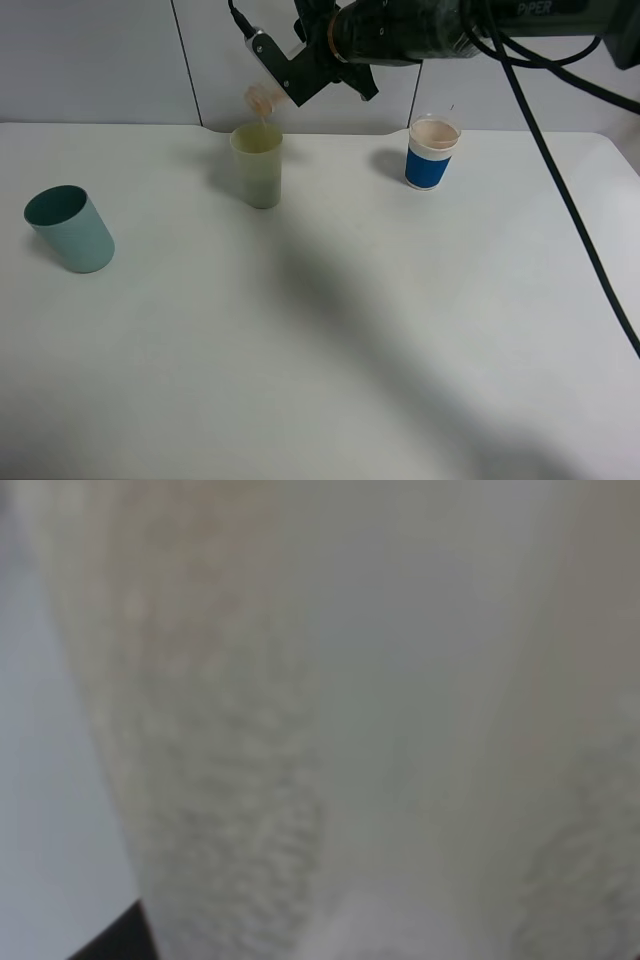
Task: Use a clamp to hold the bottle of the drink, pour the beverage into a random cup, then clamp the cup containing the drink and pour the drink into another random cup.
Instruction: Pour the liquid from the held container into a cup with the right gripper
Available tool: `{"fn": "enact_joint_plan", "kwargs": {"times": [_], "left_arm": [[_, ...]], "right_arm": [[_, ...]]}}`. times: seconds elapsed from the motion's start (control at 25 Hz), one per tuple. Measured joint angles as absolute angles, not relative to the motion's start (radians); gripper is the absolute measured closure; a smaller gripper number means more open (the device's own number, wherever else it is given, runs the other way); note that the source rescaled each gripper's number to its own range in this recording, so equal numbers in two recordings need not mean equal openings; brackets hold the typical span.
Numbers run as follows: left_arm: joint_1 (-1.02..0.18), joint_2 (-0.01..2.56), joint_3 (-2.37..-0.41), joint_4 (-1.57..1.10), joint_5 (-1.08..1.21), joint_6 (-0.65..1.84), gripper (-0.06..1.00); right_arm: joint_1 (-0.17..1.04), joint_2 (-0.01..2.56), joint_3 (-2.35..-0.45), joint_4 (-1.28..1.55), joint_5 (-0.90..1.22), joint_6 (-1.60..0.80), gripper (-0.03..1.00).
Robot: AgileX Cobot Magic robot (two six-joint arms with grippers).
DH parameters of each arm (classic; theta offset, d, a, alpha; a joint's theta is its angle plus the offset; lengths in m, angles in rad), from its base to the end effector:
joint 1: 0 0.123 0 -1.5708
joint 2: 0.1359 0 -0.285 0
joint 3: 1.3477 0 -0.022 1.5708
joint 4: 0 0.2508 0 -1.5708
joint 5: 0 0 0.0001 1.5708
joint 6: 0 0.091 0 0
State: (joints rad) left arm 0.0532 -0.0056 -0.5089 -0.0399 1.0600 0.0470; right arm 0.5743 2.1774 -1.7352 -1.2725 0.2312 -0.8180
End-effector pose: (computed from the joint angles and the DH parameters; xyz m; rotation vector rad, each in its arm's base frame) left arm -0.0066 -0.0035 0.2798 -0.0041 2.0285 0.0156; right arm 0.4444 0.2637 0.2299 -2.0831 0.6757 -1.1423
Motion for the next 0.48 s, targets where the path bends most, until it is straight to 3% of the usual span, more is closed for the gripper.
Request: {"fn": "enact_joint_plan", "kwargs": {"times": [0.48], "left_arm": [[0.053, -0.006, -0.509, -0.040, 1.060, 0.047, -0.06]], "right_arm": [[0.586, 2.208, -1.775, -1.274, 0.203, -0.791, 0.93]]}}
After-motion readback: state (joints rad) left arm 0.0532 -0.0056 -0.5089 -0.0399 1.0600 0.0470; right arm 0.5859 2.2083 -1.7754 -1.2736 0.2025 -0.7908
